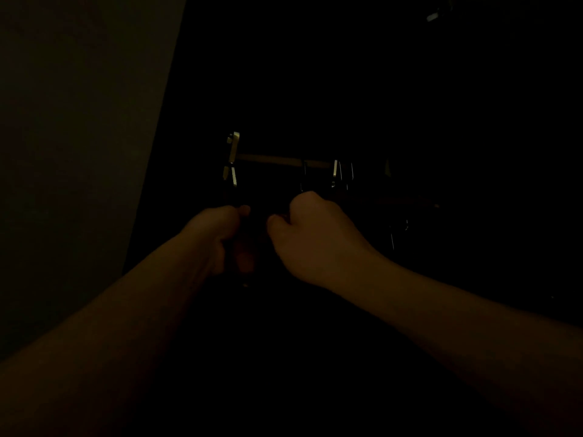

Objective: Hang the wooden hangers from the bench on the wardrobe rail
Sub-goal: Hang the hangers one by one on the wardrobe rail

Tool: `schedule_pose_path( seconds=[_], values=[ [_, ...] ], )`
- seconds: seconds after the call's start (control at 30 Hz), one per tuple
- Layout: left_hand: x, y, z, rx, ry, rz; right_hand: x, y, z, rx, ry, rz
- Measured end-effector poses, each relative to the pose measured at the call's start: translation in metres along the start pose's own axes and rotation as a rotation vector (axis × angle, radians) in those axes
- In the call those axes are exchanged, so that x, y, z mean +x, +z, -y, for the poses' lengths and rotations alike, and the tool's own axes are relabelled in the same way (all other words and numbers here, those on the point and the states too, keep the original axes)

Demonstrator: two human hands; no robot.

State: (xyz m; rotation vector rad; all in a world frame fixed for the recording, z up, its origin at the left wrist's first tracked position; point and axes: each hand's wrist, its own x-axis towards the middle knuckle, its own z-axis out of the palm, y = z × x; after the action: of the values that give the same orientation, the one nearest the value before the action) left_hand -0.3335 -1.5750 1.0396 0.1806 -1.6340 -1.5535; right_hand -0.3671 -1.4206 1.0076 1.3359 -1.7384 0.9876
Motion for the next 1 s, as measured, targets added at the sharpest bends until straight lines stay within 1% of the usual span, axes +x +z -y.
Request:
schedule_pose_path(
  seconds=[0.1, 0.23, 0.37, 0.43, 0.5, 0.6, 0.77, 0.83, 1.0],
  values=[
    [-0.002, 0.002, -0.005, -0.05, -0.011, 0.043, 0.011, -0.008, -0.009, 0.015, 0.016, -0.078],
    [-0.001, -0.008, -0.01, -0.03, -0.066, 0.055, 0.046, -0.018, -0.025, -0.047, 0.027, -0.139],
    [-0.002, -0.017, -0.008, -0.068, -0.06, 0.063, 0.091, -0.026, -0.037, -0.089, 0.073, -0.137],
    [0.002, -0.021, -0.005, -0.06, -0.058, 0.074, 0.105, -0.024, -0.042, -0.085, 0.086, -0.125],
    [0.007, -0.025, -0.004, -0.103, -0.064, 0.093, 0.113, -0.02, -0.045, -0.079, 0.1, -0.118],
    [0.009, -0.028, 0.0, -0.127, -0.059, 0.096, 0.12, -0.014, -0.048, -0.107, 0.128, -0.113],
    [0.005, -0.024, 0.003, -0.122, -0.04, 0.105, 0.113, -0.004, -0.049, -0.24, 0.147, -0.105],
    [0.002, -0.02, 0.003, -0.137, -0.043, 0.077, 0.107, 0.0, -0.05, -0.262, 0.149, -0.099],
    [0.0, -0.015, 0.001, -0.136, -0.053, 0.083, 0.102, 0.008, -0.054, -0.289, 0.127, -0.122]
  ],
)
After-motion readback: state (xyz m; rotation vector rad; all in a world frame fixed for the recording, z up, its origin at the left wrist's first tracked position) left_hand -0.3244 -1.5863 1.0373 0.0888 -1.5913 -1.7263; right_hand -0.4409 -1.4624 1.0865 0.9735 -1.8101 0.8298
